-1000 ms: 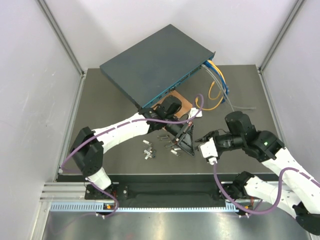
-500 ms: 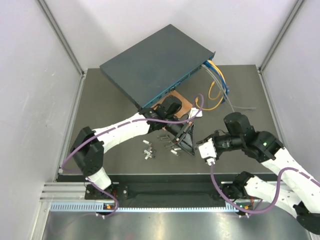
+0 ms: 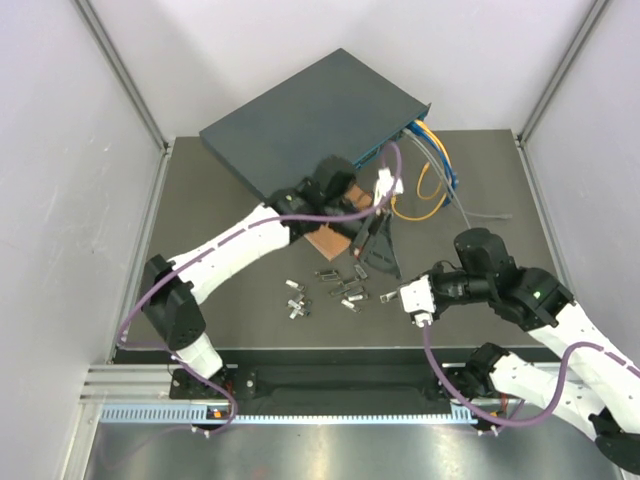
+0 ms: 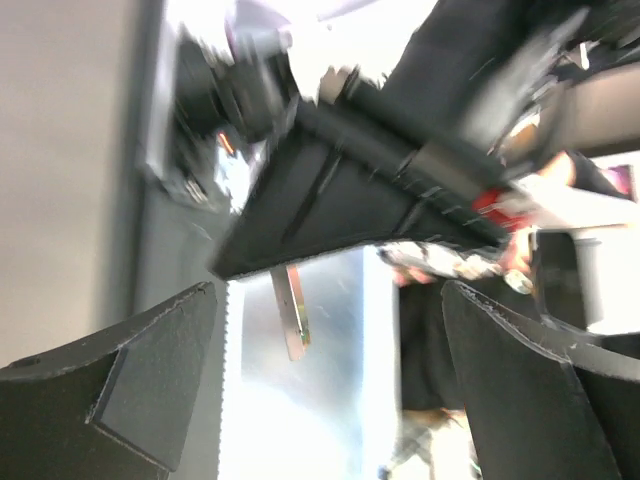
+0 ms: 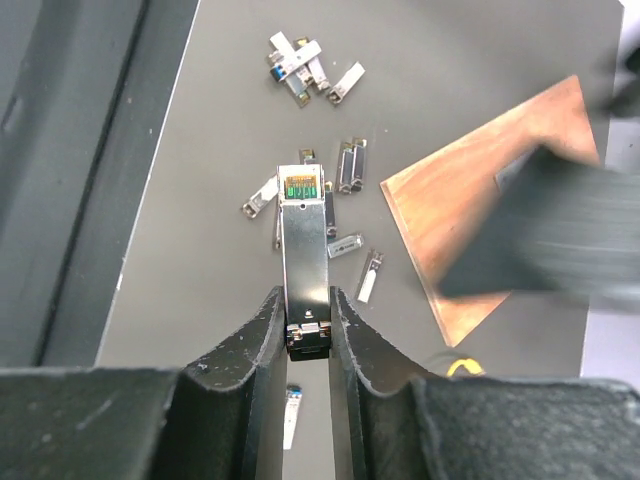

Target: Insert the plug into the switch port

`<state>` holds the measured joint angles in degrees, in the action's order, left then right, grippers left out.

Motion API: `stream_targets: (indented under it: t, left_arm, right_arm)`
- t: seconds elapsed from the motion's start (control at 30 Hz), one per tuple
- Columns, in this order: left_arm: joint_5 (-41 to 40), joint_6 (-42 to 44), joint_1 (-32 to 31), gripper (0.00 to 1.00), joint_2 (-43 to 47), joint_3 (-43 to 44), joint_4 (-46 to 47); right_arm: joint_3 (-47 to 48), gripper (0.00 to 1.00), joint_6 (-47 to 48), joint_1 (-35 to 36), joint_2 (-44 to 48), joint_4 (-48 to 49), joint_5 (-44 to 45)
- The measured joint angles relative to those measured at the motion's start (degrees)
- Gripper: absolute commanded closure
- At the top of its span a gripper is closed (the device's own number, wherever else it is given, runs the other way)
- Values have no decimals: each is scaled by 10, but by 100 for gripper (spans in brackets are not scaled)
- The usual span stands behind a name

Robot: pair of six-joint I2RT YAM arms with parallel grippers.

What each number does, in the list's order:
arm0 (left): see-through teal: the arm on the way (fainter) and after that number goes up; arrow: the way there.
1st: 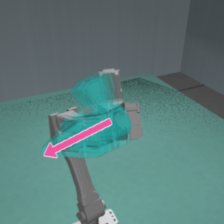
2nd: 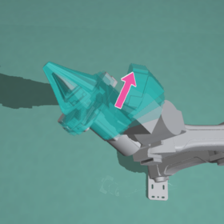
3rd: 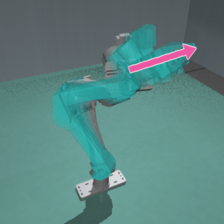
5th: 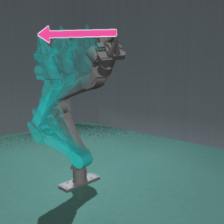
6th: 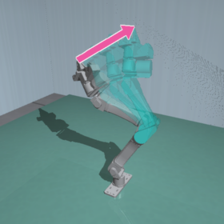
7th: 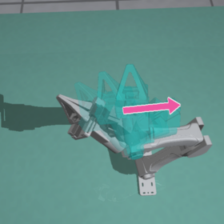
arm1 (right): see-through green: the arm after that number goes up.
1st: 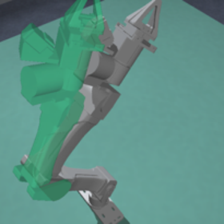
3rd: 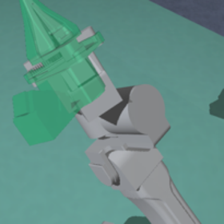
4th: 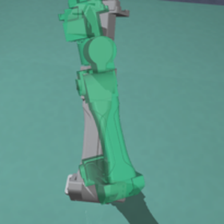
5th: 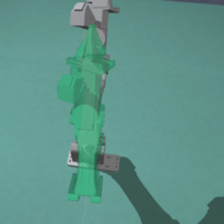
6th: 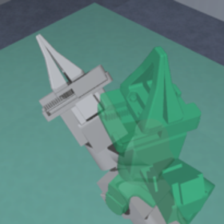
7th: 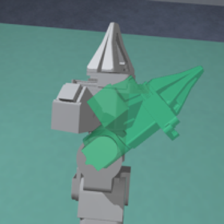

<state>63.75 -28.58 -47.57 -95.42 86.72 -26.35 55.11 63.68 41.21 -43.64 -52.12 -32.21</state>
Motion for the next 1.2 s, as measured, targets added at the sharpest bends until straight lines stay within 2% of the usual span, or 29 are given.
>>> stream_targets:
  t: [0.27, 0.37, 0.43, 0.6, 0.7, 0.9, 1.07, 1.2]
  left_arm:
    - [-87, 76, 62, 1, 3, 132, -10]
    - [-127, 79, 88, 1, 21, 135, 7]
    - [-156, 62, 127, 1, 48, 119, 41]
    - [-214, -32, 292, 1, 155, 38, 162]
    - [-237, -80, 365, 1, 216, -2, 200]
    - [-285, -205, 533, 1, 396, -174, 254]
    - [-308, -271, 568, 1, 472, -289, 251]
    - [-315, -313, 575, 1, 459, -353, 257]
  right_arm:
    - [-16, 100, -108, 0, 39, 21, 10]
    - [-21, 100, -178, 0, 41, 48, 30]
    - [-21, 100, -234, 0, 29, 72, 57]
    - [18, 100, -349, 0, -59, 100, 131]
    - [62, 100, -413, -5, -116, 118, 179]
    - [138, 100, -487, -13, -162, 137, 236]
    - [189, 100, -534, -13, -224, 140, 282]
    - [223, 100, -559, -14, -285, 140, 314]
